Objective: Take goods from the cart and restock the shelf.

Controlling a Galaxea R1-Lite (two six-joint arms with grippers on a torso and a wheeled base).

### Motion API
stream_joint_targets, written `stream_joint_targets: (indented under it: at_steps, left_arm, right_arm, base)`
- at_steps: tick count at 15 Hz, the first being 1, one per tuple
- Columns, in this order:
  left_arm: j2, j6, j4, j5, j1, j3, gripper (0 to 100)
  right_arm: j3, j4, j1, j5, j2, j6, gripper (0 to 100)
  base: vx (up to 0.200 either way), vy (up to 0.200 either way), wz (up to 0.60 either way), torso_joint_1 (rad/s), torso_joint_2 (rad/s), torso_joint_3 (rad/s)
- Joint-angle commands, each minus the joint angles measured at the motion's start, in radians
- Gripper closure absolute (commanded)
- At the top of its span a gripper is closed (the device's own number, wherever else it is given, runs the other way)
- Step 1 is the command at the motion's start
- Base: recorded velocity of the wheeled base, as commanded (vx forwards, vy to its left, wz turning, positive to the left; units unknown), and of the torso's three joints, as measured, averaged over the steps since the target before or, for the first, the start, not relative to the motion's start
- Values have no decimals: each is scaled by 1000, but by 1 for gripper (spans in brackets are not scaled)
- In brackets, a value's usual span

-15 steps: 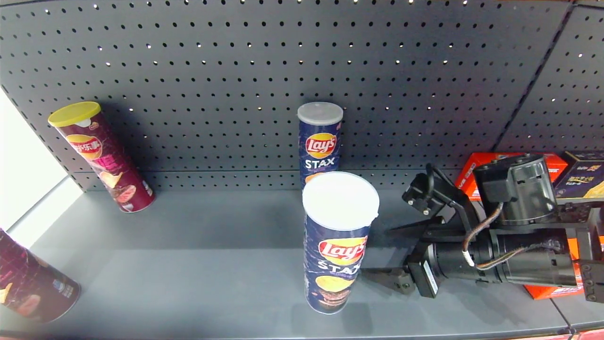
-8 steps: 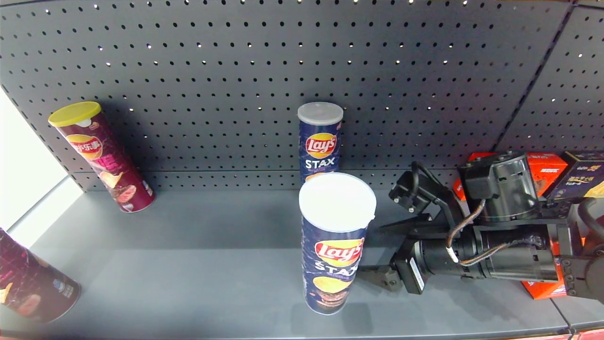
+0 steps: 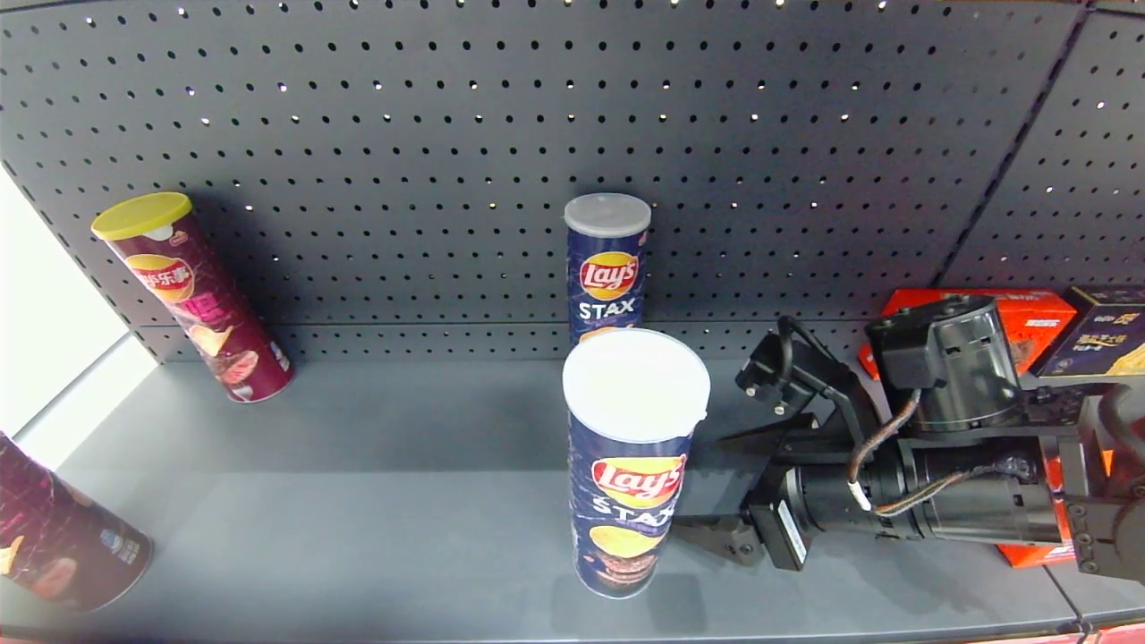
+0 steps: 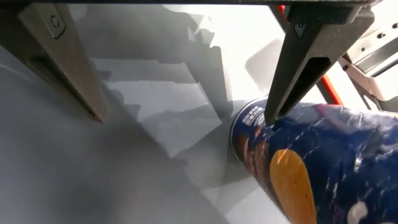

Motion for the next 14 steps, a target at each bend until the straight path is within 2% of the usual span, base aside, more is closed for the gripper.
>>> stream_joint_targets:
  at_steps: [1, 4, 7, 8, 9, 11, 12, 13, 14]
  left_arm:
    - [0, 1, 0, 0, 0, 0, 0]
    - [0, 6, 0, -7, 0, 0, 0]
    - [2, 10, -8, -46, 0, 0, 0]
    - [0, 63, 0, -89, 0, -11, 0]
    - [2, 72, 1, -119, 0, -2, 0]
    - [2, 67, 1, -121, 0, -2, 0]
    - [2, 55, 1, -102, 0, -2, 0]
    - [2, 20, 1, -50, 0, -2, 0]
    - [0, 0, 0, -17, 0, -2, 0]
  right_arm:
    - [21, -1, 11, -1, -22, 0, 0]
    - [82, -3, -6, -3, -105, 3, 0]
    - [148, -1, -62, -3, -194, 3, 0]
    - [177, -1, -94, -1, -232, 4, 0]
    - [196, -1, -103, -1, -250, 4, 0]
    - [225, -1, -114, -1, -280, 4, 0]
    - [231, -1, -132, -1, -298, 6, 0]
    - [233, -1, -152, -1, -318, 6, 0]
    - [236, -1, -166, -1, -329, 6, 0]
  base:
    - [0, 0, 0, 0, 0, 0]
    - [0, 0, 0, 0, 0, 0]
    - [0, 0, 0, 0, 0, 0]
    - [0, 0, 0, 0, 0, 0]
    - [0, 0, 0, 0, 0, 0]
    - [0, 0, 0, 0, 0, 0]
    - [0, 0, 0, 0, 0, 0]
    - [0, 0, 0, 0, 0, 0]
    - [0, 0, 0, 0, 0, 0]
